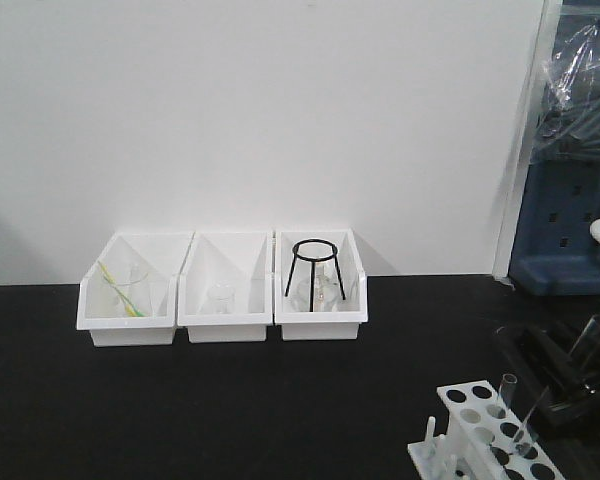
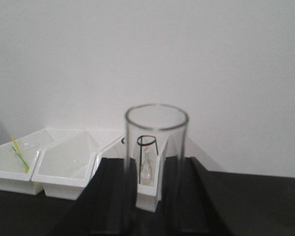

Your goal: Flip and reinsert test tube from rack

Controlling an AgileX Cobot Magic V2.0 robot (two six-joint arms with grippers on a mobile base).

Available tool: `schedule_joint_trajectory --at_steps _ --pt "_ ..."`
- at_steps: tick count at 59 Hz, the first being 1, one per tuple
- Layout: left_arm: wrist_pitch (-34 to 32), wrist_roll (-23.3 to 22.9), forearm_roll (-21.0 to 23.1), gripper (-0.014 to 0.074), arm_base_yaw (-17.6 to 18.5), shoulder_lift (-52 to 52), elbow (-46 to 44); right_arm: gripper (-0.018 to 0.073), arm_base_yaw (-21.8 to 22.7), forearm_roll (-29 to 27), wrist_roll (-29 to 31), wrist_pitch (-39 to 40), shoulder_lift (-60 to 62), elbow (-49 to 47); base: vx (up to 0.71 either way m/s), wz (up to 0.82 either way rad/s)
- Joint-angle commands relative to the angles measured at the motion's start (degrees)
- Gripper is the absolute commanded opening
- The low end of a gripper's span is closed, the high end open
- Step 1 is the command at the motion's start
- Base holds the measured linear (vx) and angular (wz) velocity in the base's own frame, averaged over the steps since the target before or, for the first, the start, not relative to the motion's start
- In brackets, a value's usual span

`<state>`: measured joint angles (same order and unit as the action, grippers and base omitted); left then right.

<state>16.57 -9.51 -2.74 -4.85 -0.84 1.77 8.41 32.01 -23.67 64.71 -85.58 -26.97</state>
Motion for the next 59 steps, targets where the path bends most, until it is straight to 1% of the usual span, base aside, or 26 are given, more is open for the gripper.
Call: schedule_joint_trajectory --at_steps 1,3,12,17,27,41,59 --pt "-5.0 0.0 0.2 -0.0006 0.3 -0.7 0.1 -0.0008 0.4 -1.8 0.6 11.2 -1.0 -1.5 0.00 0.00" --pt "-5.0 0.0 0.2 -0.0006 0.3 -0.7 0.1 -0.0008 0.4 -1.5 0.6 12.2 -1.9 -1.7 0.00 0.00" --pt "-5.0 0.0 0.2 -0.0006 0.3 -0.7 0.1 -0.0008 0.3 0.5 0.3 12.2 -4.1 -3.8 0.00 0.00" --pt "-5.0 0.0 0.2 -0.0006 0.3 -0.7 0.1 -0.0008 0.1 1.7 0.1 11.2 -4.2 -6.0 0.00 0.00" --pt "-5.0 0.0 0.2 -0.0006 0.3 -0.7 0.1 -0.0008 0.1 2.6 -0.1 9.5 -5.2 -6.2 0.00 0.00" --pt "-5.0 0.0 0.2 -0.0006 0.3 -0.7 0.1 -0.0008 0.1 7.9 -0.2 9.5 -8.9 -6.2 0.00 0.00" --pt "-5.0 0.0 0.2 -0.0006 0.3 -0.7 0.1 -0.0008 0.1 8.1 1.0 9.5 -13.9 -6.1 0.00 0.00"
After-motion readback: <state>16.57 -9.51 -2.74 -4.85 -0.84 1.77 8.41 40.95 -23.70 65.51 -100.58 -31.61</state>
